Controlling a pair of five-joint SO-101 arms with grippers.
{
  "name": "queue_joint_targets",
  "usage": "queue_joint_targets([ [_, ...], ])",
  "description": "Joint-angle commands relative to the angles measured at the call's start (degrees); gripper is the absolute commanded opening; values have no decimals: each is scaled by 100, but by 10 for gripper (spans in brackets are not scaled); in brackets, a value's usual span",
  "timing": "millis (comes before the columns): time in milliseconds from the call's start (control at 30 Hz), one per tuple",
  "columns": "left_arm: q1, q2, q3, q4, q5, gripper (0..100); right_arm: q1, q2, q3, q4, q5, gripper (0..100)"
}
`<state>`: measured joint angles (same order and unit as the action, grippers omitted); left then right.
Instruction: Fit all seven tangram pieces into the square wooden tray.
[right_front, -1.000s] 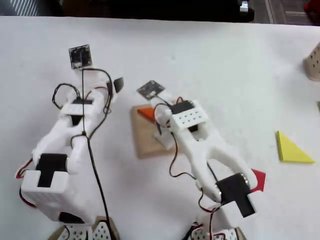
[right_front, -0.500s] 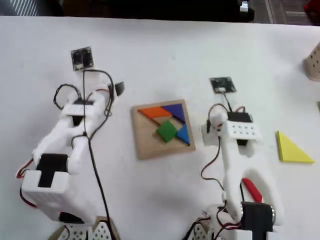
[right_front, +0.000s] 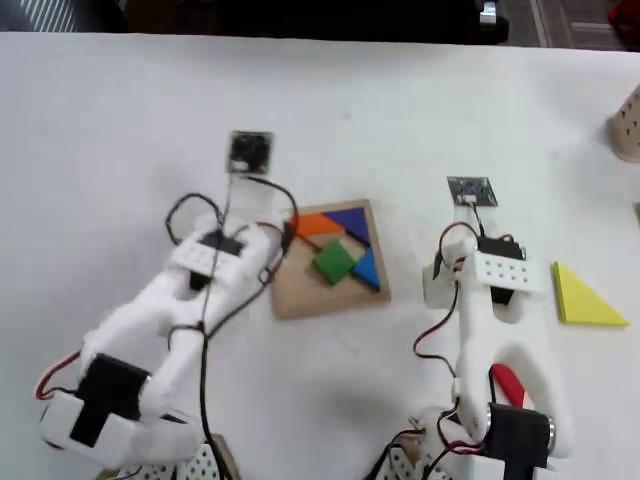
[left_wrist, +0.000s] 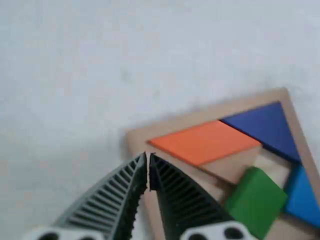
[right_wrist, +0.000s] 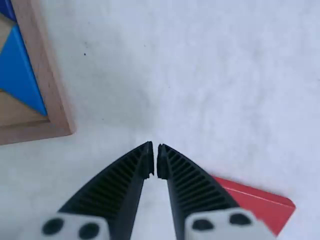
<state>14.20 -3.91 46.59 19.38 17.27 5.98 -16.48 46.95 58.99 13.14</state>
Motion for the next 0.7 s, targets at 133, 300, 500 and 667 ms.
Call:
queue_joint_targets([
  [133, 1253, -75, 211, -589, -598, 23, 57, -242, -35, -84, 105, 18],
  [300, 1358, 523, -404, -237, -598, 23, 40, -242, -35, -84, 105, 18],
  [500, 1675, 523, -413, -211, -615, 23, 31, -242, -35, -84, 105, 18],
  [667, 1648, 523, -413, -475, -598, 23, 31, -242, -35, -84, 105, 18],
])
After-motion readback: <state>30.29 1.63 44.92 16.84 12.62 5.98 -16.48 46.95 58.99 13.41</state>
